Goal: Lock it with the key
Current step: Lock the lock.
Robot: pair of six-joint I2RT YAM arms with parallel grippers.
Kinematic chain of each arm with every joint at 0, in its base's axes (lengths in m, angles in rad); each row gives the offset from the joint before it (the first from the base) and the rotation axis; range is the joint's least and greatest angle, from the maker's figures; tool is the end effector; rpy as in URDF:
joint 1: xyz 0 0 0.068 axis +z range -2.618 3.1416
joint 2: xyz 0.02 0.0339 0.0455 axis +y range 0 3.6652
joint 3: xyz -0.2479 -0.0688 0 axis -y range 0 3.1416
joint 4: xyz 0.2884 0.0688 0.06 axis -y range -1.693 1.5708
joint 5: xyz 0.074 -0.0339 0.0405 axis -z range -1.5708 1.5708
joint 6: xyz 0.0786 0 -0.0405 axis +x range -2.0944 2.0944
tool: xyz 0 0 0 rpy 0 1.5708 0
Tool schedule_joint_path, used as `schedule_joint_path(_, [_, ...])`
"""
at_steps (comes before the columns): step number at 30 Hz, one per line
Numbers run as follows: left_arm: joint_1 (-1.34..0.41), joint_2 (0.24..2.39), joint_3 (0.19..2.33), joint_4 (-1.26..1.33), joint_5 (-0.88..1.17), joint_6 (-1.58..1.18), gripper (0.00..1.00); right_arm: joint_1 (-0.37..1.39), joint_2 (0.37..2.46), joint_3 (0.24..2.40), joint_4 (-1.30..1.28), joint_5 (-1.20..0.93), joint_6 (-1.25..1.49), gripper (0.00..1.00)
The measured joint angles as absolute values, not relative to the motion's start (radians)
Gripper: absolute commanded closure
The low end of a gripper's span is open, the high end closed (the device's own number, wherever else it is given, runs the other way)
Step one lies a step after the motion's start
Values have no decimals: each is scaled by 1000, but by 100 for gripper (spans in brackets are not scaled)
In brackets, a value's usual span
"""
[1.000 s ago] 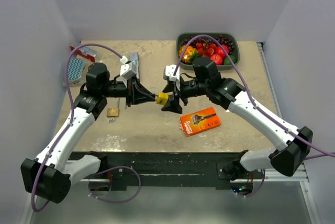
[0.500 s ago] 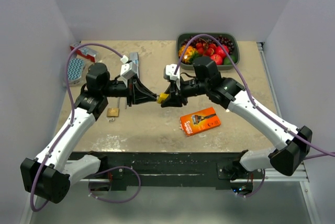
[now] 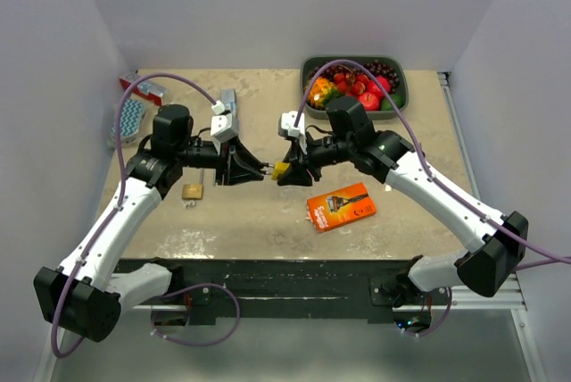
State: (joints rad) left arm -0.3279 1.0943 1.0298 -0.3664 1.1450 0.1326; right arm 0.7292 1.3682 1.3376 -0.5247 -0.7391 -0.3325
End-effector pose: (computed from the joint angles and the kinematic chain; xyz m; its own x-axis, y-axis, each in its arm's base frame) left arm 0.2559 -0.1627 0.3306 -0.2708 0.1498 -0.9509 0.9606 0.1057 -0.2569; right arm 0.2425 0.2876 0.3378 -0.0715 -0.3874 -0.9191 -0.9972 0.0458 0.0583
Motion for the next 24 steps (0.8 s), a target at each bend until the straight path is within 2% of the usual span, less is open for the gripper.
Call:
schedule_joint_path(5, [-328, 1086, 1030, -393, 1126, 169, 71, 723, 1368, 1340, -526, -759, -332, 100])
schedule_joint_path(15, [-328, 1061, 1030, -382, 1119, 165, 72, 723, 1369, 1346, -566, -780, -340, 100])
schedule_joint_path(19, [-328, 1048, 1030, -381, 1119, 155, 82, 723, 1369, 1346, -579, -780, -345, 100])
schedule_joint_path(21, [-328, 1047, 1030, -380, 1121, 153, 81, 723, 1369, 1346, -580, -780, -345, 100])
schedule_joint_path(22, [-328, 1047, 1030, -379, 1122, 152, 77, 723, 1369, 1346, -580, -781, -345, 100])
schedule_joint_path(24, [-328, 1047, 1029, -378, 1126, 150, 74, 723, 1369, 1346, -580, -781, -345, 100])
